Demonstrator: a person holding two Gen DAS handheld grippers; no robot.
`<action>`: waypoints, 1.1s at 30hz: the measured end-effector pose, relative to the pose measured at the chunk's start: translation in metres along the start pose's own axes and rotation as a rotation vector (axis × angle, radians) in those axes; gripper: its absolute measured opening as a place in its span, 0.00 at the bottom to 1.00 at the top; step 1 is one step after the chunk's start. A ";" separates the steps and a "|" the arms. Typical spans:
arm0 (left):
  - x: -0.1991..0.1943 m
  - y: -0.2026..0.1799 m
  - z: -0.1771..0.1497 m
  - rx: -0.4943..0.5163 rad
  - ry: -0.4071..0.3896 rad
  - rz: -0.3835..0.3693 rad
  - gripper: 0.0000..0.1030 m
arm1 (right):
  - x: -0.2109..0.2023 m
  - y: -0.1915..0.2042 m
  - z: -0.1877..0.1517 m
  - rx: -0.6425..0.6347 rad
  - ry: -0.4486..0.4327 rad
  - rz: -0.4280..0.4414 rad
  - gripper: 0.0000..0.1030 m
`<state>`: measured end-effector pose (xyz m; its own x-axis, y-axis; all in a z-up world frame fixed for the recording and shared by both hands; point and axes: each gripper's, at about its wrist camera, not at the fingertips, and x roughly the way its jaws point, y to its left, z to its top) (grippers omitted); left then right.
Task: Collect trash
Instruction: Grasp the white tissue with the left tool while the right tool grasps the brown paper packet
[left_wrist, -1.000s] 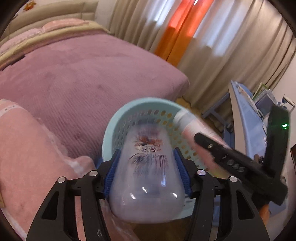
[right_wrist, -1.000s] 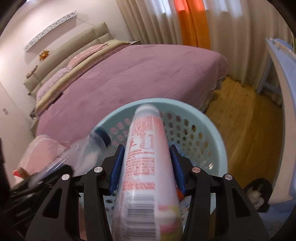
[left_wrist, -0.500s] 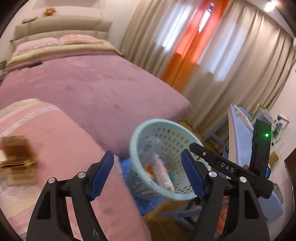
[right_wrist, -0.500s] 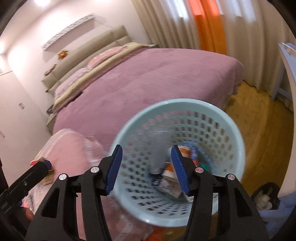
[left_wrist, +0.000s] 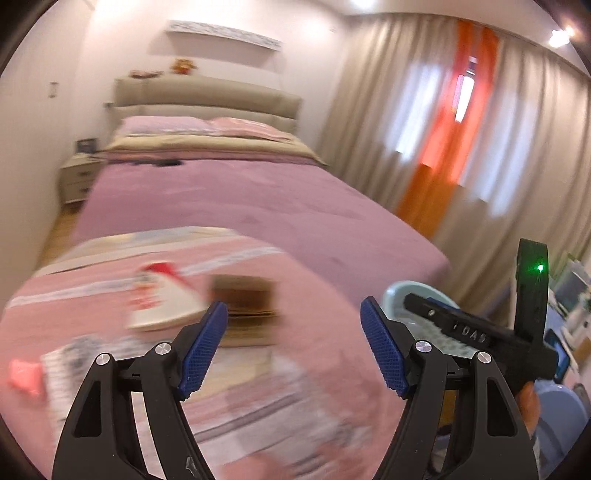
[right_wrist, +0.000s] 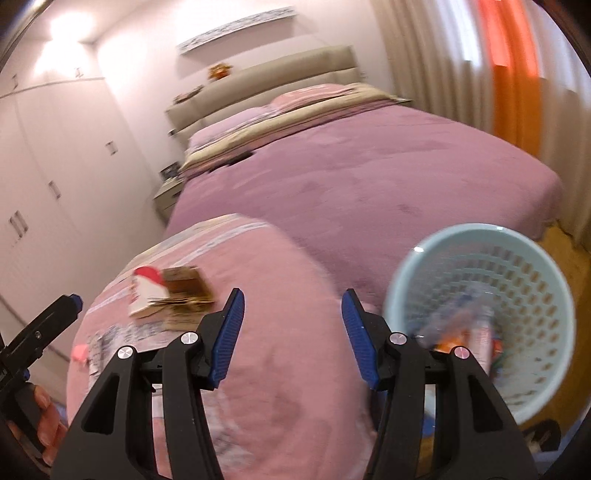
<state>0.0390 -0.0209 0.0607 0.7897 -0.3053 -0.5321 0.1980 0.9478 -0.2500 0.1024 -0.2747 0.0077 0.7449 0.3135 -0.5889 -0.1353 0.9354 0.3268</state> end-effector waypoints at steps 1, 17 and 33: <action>-0.005 0.009 0.000 -0.011 -0.006 0.029 0.70 | 0.005 0.010 0.001 -0.018 0.004 0.006 0.50; -0.028 0.144 -0.065 -0.137 0.099 0.349 0.65 | 0.109 0.096 0.021 -0.251 0.075 0.117 0.48; -0.002 0.164 -0.083 -0.175 0.160 0.372 0.43 | 0.157 0.118 0.005 -0.400 0.190 0.146 0.30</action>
<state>0.0216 0.1272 -0.0467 0.6859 0.0304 -0.7270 -0.1948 0.9703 -0.1432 0.2069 -0.1160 -0.0422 0.5715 0.4359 -0.6953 -0.4989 0.8573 0.1274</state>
